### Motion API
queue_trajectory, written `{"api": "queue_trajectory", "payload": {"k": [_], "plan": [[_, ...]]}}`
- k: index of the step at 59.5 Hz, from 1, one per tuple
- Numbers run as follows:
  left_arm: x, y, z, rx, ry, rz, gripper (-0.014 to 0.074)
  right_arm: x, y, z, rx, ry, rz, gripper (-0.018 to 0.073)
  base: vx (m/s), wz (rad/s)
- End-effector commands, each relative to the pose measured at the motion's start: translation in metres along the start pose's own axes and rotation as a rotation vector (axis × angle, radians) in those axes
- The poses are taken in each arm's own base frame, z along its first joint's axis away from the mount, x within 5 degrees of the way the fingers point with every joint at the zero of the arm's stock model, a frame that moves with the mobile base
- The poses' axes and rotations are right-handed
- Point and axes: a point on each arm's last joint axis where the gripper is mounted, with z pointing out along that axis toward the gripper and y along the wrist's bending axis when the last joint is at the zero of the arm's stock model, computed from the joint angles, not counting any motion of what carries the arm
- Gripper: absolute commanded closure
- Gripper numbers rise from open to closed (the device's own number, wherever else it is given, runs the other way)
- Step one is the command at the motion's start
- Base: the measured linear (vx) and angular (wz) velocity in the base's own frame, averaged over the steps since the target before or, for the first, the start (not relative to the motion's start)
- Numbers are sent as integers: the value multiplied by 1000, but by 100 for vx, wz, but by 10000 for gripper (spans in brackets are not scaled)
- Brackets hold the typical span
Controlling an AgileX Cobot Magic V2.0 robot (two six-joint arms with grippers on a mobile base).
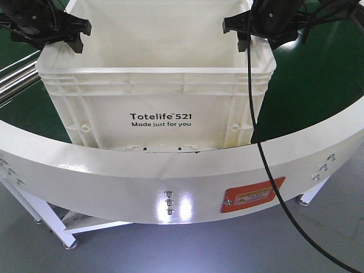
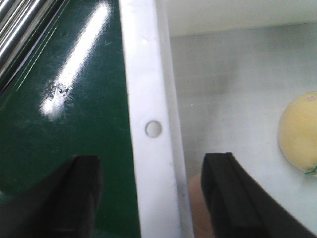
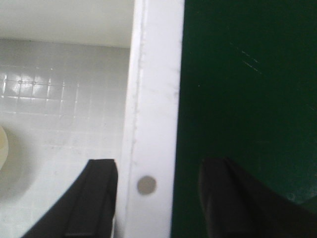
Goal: Place moving items into box and shelve
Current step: 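Close both grippers on the tote rims and lift the tote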
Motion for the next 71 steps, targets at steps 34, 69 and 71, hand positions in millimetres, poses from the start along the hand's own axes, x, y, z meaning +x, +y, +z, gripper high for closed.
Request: {"api": "queue_trajectory", "payload": {"k": [34,69,71], "plan": [[-9,0,-35,2,-123,-5,433,-4,-7,-36,1,-68,7,479,0,0],[-12,5,-57,-49,-191,-33,438,-7,-16,-58,50,-138,45,478,0,0],[-13,6,-65,-50,-209,-40,438,-7,-16,-62,48,-150,47,478,0,0]]}}
